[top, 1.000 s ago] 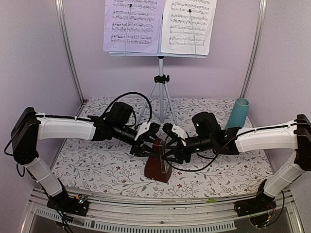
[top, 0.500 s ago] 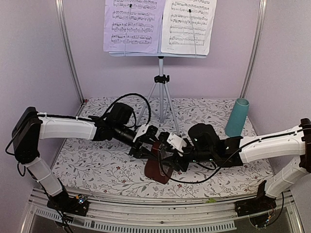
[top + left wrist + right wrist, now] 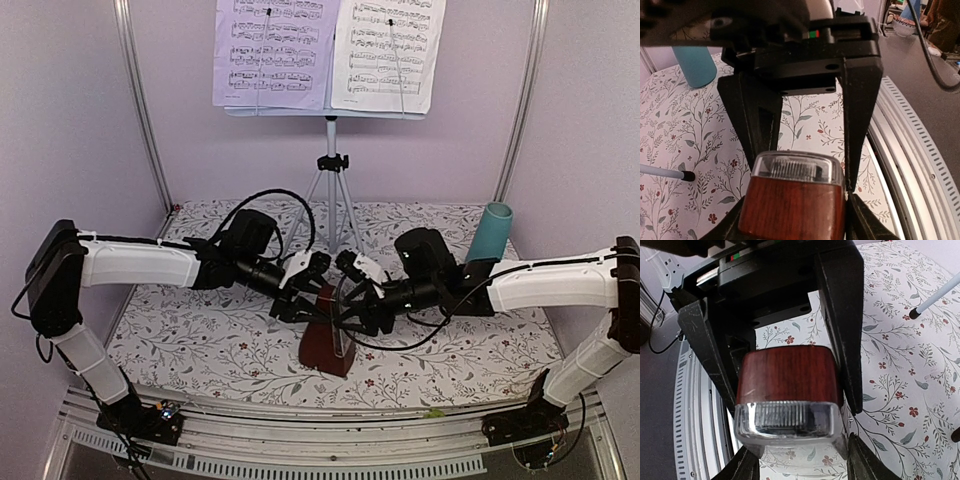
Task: Set up the instrument practice props
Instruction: Open the cover of the metronome.
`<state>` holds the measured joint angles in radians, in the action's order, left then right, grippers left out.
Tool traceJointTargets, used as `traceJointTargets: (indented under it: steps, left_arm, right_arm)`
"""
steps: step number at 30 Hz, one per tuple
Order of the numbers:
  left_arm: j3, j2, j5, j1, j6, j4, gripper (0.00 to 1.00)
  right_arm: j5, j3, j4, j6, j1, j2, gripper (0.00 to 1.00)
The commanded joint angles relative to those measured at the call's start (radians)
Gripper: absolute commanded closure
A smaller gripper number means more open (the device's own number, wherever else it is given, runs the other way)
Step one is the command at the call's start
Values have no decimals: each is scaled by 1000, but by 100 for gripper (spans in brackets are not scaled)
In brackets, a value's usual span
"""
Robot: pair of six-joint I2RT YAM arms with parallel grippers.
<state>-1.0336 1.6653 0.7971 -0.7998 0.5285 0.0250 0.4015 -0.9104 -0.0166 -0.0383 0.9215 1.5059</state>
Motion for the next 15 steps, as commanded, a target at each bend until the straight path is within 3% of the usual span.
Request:
traceJointTargets:
  steps: [1, 5, 10, 12, 15]
  left_arm:
    - [32, 29, -3, -46, 34, 24, 100]
    - [7, 55, 83, -11, -13, 27, 100]
    - [-12, 66, 112, -10, -14, 46, 100]
    - [-4, 60, 83, -25, -1, 48, 100]
    - [12, 46, 9, -54, 32, 52, 100]
  right_arm:
    - [-208, -44, -166, 68, 110, -78, 100]
    - [-411, 8, -217, -132, 245, -104, 100]
    - [-512, 59, -273, -211, 249, -103, 100]
    - [-379, 41, -253, -170, 158, -104, 100]
    - [-97, -15, -210, 51, -15, -80, 100]
